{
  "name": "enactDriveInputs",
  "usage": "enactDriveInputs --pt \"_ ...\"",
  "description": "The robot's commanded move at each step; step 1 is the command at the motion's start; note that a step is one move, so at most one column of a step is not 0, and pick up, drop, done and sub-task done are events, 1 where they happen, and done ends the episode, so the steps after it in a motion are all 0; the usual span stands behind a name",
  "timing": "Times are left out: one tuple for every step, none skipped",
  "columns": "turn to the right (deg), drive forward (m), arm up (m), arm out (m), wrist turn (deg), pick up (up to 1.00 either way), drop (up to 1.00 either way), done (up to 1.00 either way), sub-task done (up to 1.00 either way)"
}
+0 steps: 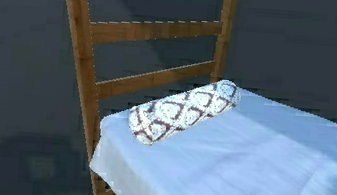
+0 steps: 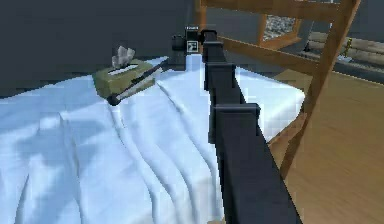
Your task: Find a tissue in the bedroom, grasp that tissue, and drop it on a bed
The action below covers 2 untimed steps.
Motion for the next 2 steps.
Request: enactDriveInputs --pt "0.0 0.00 0.00 0.00 0.0 0.00 1.00 0.00 0.00" --pt "0.0 0.00 0.00 -0.10 0.0 0.00 0.00 0.00 0.00"
